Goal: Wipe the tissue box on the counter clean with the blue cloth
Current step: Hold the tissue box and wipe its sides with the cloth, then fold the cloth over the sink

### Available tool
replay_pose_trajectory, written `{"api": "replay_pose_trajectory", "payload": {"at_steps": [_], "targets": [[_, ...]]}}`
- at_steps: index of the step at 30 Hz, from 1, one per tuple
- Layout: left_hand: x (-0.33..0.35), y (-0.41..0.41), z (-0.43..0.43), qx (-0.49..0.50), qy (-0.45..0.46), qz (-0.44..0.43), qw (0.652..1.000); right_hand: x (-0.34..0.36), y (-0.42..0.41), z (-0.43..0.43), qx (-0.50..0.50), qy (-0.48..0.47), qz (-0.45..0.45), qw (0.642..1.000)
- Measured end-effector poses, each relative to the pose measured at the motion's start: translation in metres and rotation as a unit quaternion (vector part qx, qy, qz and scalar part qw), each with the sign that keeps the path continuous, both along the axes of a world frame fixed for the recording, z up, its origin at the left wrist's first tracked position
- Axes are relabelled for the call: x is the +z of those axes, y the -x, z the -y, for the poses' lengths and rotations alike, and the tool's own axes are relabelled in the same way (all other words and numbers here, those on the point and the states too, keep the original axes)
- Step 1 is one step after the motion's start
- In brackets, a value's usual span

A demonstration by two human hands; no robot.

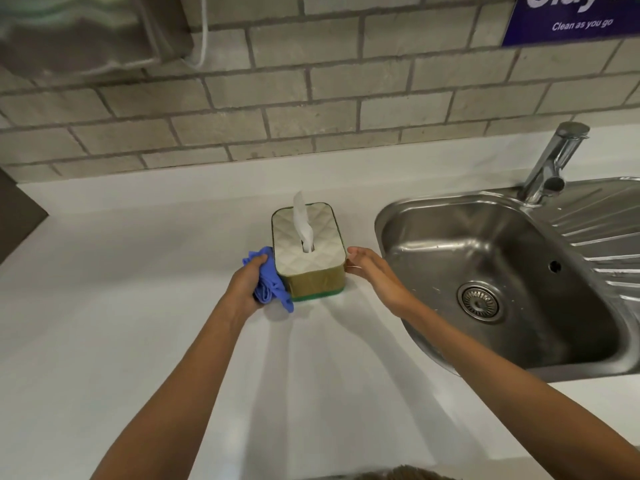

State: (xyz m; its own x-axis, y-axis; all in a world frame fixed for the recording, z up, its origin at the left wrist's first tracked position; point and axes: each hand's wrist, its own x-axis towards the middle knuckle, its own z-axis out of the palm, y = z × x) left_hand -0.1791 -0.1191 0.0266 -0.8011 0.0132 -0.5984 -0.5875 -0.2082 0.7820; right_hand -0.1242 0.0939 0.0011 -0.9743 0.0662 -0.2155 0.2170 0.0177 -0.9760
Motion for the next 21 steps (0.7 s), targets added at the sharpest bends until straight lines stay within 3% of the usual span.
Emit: {"api": "replay_pose_trajectory", "payload": {"at_steps": [3,9,14,16,19,21], "targets": [[-0.004,0.003,0.006,-0.003,-0.006,-0.012,1.0,0.001,-0.004,0.003,0.002,0.012,0.009,1.0],[-0.01,-0.033,0.028,0.037,-0.063,-0.022,0.997,0.019,-0.036,0.003,-0.056,-0.072,-0.012,0.996],[0.003,-0.087,0.016,-0.033,-0.092,-0.027,0.995,0.033,-0.079,0.031,-0.007,-0.097,-0.021,0.995],[0.005,-0.106,0.003,-0.068,-0.119,-0.025,0.99,0.044,-0.097,0.046,0.03,-0.162,-0.029,0.986],[0.009,-0.128,-0.019,-0.085,-0.168,-0.007,0.982,0.059,-0.12,0.06,0.093,-0.334,-0.089,0.934],[0.01,-0.139,-0.033,-0.099,-0.179,-0.001,0.979,0.064,-0.131,0.059,0.096,-0.389,-0.121,0.908]]}}
